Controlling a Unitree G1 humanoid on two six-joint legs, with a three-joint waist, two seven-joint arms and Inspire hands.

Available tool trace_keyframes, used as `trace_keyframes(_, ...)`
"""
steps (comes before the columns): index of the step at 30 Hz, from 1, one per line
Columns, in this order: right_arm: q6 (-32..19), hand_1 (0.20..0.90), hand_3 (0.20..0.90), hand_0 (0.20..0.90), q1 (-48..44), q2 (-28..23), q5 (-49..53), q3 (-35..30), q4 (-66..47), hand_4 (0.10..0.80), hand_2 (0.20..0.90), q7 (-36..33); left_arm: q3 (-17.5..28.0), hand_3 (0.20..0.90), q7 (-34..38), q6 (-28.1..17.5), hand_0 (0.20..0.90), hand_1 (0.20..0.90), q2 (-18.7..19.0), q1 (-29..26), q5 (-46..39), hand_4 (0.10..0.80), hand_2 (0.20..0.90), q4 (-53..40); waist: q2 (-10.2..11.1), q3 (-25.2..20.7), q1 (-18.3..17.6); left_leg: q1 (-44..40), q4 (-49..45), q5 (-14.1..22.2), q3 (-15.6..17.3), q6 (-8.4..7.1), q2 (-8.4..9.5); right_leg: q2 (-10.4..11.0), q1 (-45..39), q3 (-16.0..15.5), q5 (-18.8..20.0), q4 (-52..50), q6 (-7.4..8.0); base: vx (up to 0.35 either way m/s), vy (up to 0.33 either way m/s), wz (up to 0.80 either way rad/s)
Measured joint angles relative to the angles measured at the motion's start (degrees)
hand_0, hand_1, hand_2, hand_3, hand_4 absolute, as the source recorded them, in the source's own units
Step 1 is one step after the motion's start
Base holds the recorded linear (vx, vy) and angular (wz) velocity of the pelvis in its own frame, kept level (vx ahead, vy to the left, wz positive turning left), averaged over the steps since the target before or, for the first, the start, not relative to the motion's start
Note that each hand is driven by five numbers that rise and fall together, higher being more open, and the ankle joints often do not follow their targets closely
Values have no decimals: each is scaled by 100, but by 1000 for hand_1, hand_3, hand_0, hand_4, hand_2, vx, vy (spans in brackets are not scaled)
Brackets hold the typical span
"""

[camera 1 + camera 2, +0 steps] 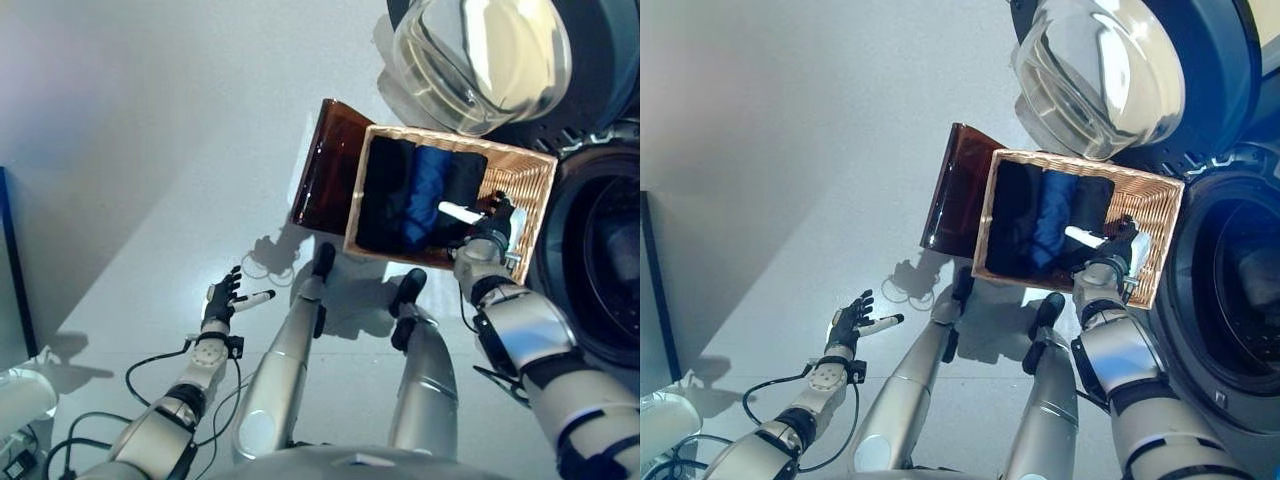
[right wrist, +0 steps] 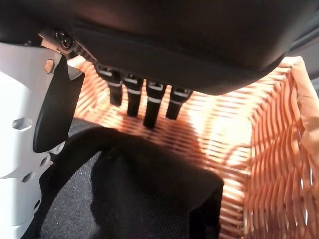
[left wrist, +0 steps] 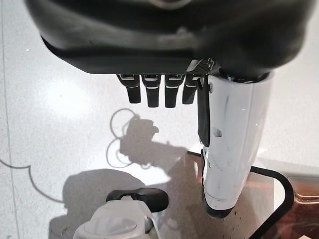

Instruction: Pick up the clothes and place them into the washing machine

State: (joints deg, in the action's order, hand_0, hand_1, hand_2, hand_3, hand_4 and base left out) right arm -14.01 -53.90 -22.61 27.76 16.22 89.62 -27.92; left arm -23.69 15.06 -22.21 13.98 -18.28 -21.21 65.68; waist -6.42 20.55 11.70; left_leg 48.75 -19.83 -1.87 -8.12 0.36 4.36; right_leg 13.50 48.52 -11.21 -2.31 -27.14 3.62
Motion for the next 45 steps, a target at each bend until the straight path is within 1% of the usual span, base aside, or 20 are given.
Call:
trace_keyframes(1,1,851,851,851,9,-9,0,1,0,765,851,-15,-2,900,0,-4,900,900,-8,0,0,800,900,0,-16,-13,0,0,5,-7,-11,0,7,5,0,-8,-4,-7,2,34,-21,12)
trace_keyframes(2,11,900,900,900,36,-44,0,1,0,800,900,-64,-6,900,0,-10,900,900,-40,1,2,800,900,2,-66,-51,0,0,9,-18,-36,-5,33,34,0,-28,-27,-46,17,40,-24,14)
trace_keyframes(4,15,900,900,900,93,-66,0,3,0,800,900,-76,-7,900,2,-11,900,900,-90,5,2,800,900,3,-127,-123,9,0,10,-28,-51,-2,52,57,-6,-56,-42,-65,20,47,-27,11)
trace_keyframes(7,15,900,900,900,193,-13,-1,10,-3,800,900,-59,-3,900,8,-11,900,900,-105,6,2,800,900,27,-147,-271,11,0,47,-45,-86,7,65,47,-13,-82,-53,-63,28,45,-27,6)
trace_keyframes(8,17,823,823,823,212,28,-1,10,-3,745,823,-50,-6,900,9,-20,900,900,-107,5,3,800,900,27,-148,-315,10,-3,44,-57,-95,6,65,43,-13,-85,-54,-65,28,27,-26,5)
trace_keyframes(9,17,628,628,628,241,58,-1,11,-20,606,628,-44,-3,900,10,-22,900,900,-111,0,2,800,900,27,-144,-345,11,-3,50,-63,-107,3,65,41,-16,-99,-54,-66,27,14,-29,7)
trace_keyframes(10,17,453,453,453,259,86,-1,11,-24,480,453,-46,-4,900,10,-30,900,900,-111,-3,3,800,900,27,-145,-363,10,-3,55,-71,-122,3,65,40,-21,-110,-56,-68,25,7,-38,7)
trace_keyframes(11,17,373,373,373,266,94,-1,11,-24,424,373,-67,-5,900,11,-37,900,900,-115,-7,3,800,900,27,-140,-372,10,-3,73,-83,-139,2,65,38,-22,-124,-58,-70,24,4,-39,9)
trace_keyframes(12,16,321,321,321,266,72,-1,12,-24,386,321,-74,-4,900,17,-40,900,900,-122,-10,3,800,900,27,-142,-377,5,-3,102,-107,-160,-8,68,41,-22,-144,-59,-68,24,1,-31,9)
trace_keyframes(14,15,291,291,291,264,20,-11,48,-55,365,291,-55,-5,900,22,-41,900,900,-134,-12,2,800,900,61,-142,-378,8,-2,144,-141,-201,-20,67,42,-22,-183,-65,-73,15,4,-20,9)
trace_keyframes(16,4,282,282,282,258,20,-17,230,-120,359,282,13,-5,900,28,-41,900,900,-134,-11,0,800,900,119,-141,-378,2,-3,198,-170,-231,-40,63,41,-16,-207,-77,-76,-3,0,-5,6)
trace_keyframes(18,-2,266,266,266,246,23,-16,229,-141,347,266,18,-5,900,29,-41,900,900,-135,-6,-1,800,900,151,-141,-378,10,-3,214,-193,-256,-49,60,39,-13,-224,-84,-79,-12,-6,8,6)
trace_keyframes(19,-2,208,208,208,245,24,-16,229,-144,306,208,16,-6,900,30,-40,900,900,-135,-6,-1,800,900,167,-141,-378,9,-2,222,-200,-258,-46,60,39,-13,-225,-88,-79,-9,-9,23,5)
trace_keyframes(20,0,200,200,200,246,27,-16,229,-144,300,200,17,-6,900,30,-40,900,900,-136,-4,-2,800,900,178,-140,-377,8,1,224,-202,-258,-44,63,40,-9,-224,-89,-79,-8,-16,40,2)
trace_keyframes(28,-7,200,200,200,254,41,-21,227,-297,300,200,8,-6,900,40,-49,900,900,-133,-8,-114,800,900,223,-139,-377,-34,153,194,-221,-249,-16,74,50,143,-208,-84,-92,-1,-4,8,0)
trace_keyframes(35,-1,200,200,200,269,39,-27,188,-344,300,200,38,-5,900,37,-60,900,900,-130,-8,-125,800,900,234,-136,-374,-64,115,192,-224,-135,-6,71,48,213,-53,-81,-151,2,-11,33,-6)
trace_keyframes(39,7,200,200,200,320,48,-28,98,-364,300,200,59,1,900,18,-59,900,900,-126,22,-127,800,900,255,-134,-371,-129,-24,206,-195,62,34,66,46,187,150,-57,-145,35,-10,29,-17)
trace_keyframes(41,9,200,200,200,468,37,-26,-115,-523,300,200,69,-1,900,-22,-61,900,900,-132,37,-126,800,900,252,-131,-367,-139,-127,214,-174,175,69,68,41,148,279,-38,-118,62,0,18,-23)
trace_keyframes(45,7,200,200,200,864,22,-16,-365,-600,300,200,185,6,900,-61,-59,900,900,-137,109,-124,800,900,249,-135,-357,-200,-613,332,-133,346,141,43,5,-279,426,31,100,127,-17,6,-22)
